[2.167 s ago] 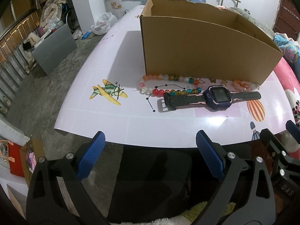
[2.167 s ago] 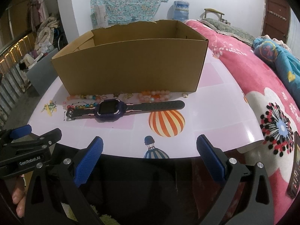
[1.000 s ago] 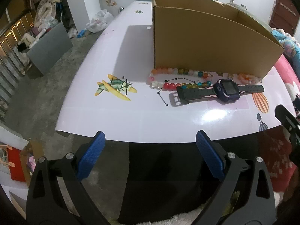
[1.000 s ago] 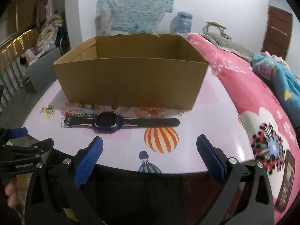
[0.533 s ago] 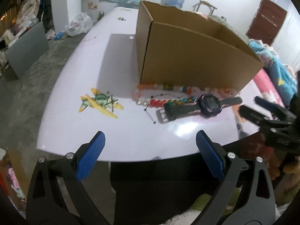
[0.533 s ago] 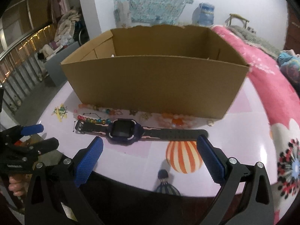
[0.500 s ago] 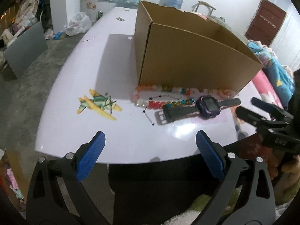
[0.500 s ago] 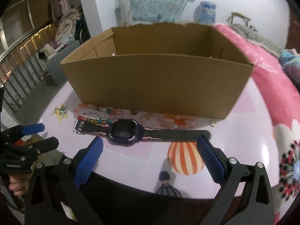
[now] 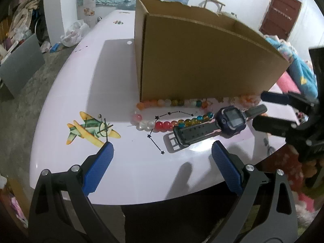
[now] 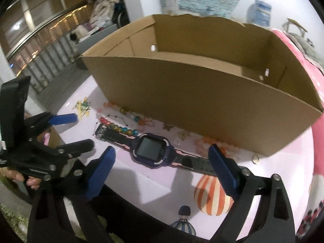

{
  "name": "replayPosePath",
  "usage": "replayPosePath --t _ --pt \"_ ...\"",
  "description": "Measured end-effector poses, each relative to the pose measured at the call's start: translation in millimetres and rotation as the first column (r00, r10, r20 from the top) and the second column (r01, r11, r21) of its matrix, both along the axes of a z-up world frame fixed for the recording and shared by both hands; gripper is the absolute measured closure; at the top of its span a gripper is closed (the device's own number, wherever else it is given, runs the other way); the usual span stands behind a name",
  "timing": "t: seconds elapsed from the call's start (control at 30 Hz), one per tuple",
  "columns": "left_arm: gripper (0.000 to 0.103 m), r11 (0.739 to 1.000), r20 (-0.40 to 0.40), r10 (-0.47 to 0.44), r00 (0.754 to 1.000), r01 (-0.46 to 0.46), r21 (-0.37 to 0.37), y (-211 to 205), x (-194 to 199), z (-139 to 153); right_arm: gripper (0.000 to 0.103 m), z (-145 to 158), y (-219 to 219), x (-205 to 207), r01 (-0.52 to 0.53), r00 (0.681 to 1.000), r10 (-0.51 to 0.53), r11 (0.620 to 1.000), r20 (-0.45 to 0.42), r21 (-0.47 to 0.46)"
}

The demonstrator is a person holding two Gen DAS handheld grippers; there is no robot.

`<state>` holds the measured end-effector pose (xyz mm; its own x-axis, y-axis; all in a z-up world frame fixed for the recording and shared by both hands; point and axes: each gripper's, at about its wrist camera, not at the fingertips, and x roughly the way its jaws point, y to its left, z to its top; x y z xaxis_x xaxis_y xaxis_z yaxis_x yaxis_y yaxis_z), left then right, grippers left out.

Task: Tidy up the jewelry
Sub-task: 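Move the right tool down onto the smartwatch face and close its fingers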

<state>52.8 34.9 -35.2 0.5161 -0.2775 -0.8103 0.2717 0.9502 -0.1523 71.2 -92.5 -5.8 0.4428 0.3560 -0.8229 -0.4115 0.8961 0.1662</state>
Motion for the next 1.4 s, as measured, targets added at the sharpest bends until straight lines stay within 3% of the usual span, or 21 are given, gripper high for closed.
replayPosePath --t 0.23,0.37,0.6,0.8,1.0,1.2,1.4 --pt "0.009 0.997 -0.001 -0.003 1.000 0.003 0.071 -4.2 8.2 -9.7 0.033 -10.2 17.5 12.3 -0.089 0.995 0.089 0.996 -0.035 -0.025" --pt "0.009 0.993 0.009 -0.019 1.000 0.018 0.120 -5.2 13.0 -12.6 0.033 -13.4 23.0 14.2 -0.118 0.992 0.116 0.993 -0.049 -0.030" --pt "0.008 0.993 0.037 -0.053 0.998 0.049 0.103 2.2 13.0 -16.0 0.033 -25.1 21.6 13.8 -0.126 0.988 0.121 0.991 -0.100 -0.047" --pt "0.008 0.987 0.016 -0.068 0.998 0.065 0.145 -3.5 13.9 -17.1 0.033 -24.8 23.1 3.1 -0.146 0.985 0.137 0.986 -0.102 -0.083" --pt "0.008 0.985 0.028 -0.087 0.996 0.081 0.153 -1.3 11.2 -15.4 0.033 -23.9 19.6 -7.4 -0.153 0.985 0.144 0.983 -0.090 -0.104" --pt "0.009 0.987 0.097 -0.135 0.986 0.125 0.099 -1.7 -6.7 2.9 0.035 -22.3 19.5 -6.5 -0.171 0.985 0.169 0.975 -0.029 -0.145" --pt "0.036 0.978 0.105 -0.205 0.973 0.199 0.069 -18.3 -17.8 9.0 0.043 -30.5 27.1 -3.2 -0.240 0.971 0.239 0.952 -0.028 -0.192"
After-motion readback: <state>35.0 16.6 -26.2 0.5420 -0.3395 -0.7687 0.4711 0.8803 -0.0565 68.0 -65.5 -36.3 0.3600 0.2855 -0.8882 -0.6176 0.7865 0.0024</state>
